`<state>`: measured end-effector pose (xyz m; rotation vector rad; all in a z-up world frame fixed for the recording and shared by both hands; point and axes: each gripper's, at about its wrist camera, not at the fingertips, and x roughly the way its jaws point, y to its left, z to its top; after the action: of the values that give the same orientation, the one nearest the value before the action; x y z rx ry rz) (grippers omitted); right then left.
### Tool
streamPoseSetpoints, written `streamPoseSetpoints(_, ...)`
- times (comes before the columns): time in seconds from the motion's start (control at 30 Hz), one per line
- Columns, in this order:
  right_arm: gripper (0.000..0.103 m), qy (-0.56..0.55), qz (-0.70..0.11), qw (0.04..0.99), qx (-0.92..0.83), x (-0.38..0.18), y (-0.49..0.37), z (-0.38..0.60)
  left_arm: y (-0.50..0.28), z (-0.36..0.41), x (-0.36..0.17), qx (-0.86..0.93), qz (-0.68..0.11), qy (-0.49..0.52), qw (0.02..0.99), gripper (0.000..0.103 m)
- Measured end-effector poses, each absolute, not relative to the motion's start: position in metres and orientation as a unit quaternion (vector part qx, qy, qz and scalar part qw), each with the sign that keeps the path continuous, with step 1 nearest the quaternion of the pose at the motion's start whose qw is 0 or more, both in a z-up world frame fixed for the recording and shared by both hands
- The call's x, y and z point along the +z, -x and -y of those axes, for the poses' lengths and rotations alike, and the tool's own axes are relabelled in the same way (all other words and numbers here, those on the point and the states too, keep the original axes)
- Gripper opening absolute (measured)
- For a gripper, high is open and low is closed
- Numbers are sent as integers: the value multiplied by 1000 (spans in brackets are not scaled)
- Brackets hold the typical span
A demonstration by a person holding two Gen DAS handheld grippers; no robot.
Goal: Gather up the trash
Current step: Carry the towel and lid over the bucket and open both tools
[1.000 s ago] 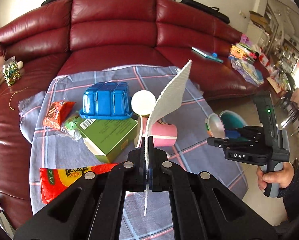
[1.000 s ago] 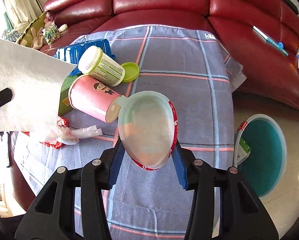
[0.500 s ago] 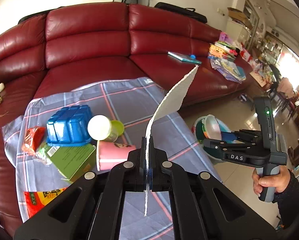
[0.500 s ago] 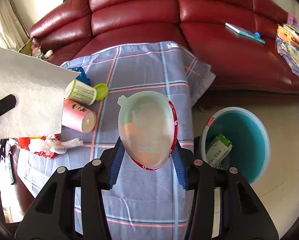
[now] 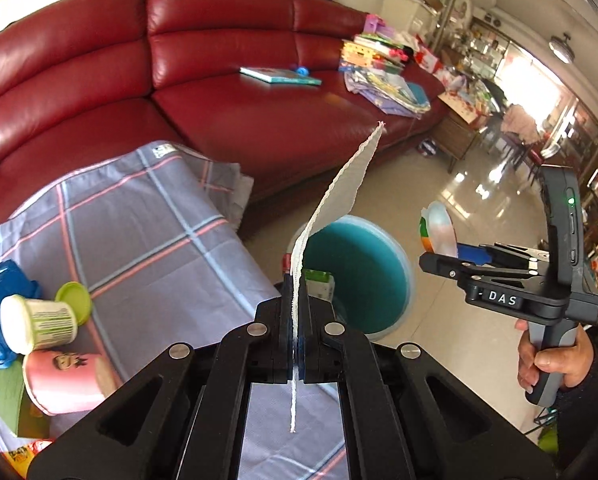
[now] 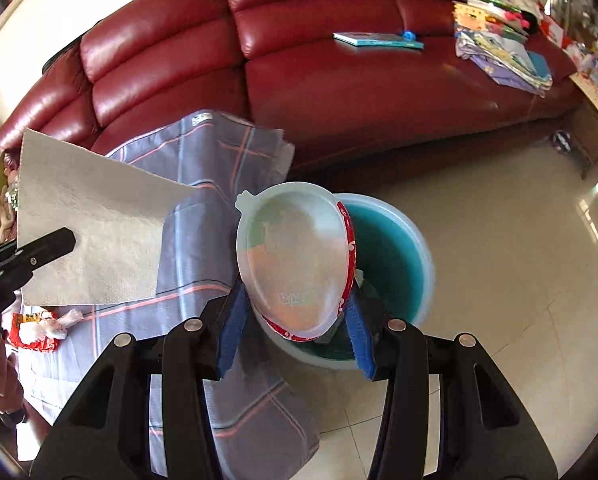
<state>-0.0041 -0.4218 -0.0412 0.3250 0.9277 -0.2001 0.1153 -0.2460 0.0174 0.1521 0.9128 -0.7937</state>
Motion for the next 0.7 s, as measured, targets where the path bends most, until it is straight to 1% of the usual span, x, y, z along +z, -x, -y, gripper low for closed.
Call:
streamPoseSetpoints(0.23,44,-188,-465,856,-127,-78,12,476,-131,324,-34,-401,-470,-98,780,1)
streamPoseSetpoints(0.37,44,-195,-479,847,-126,-98,7,487,-140,353,-61,-407,-494,-103,762,2)
streamPoseSetpoints(0.5,45,-202,-491,838,-125,-115,1,494,-146,373,-87,-397,-514,-116,752,4)
streamPoseSetpoints(0.57,45,-204,-498,834,-124,-122,-2,495,-148,374,-93,-384,-517,-122,755,23)
streamPoseSetpoints(0.6,45,-205,-501,832,-122,-125,-4,495,-149,372,-95,-376,-515,-125,760,45)
streamPoseSetpoints(0.63,45,-206,-504,830,-121,-128,-6,495,-148,369,-96,-369,-508,-126,768,63)
streamPoseSetpoints(0.7,45,-208,-509,827,-118,-134,-8,495,-148,360,-94,-360,-492,-126,783,74)
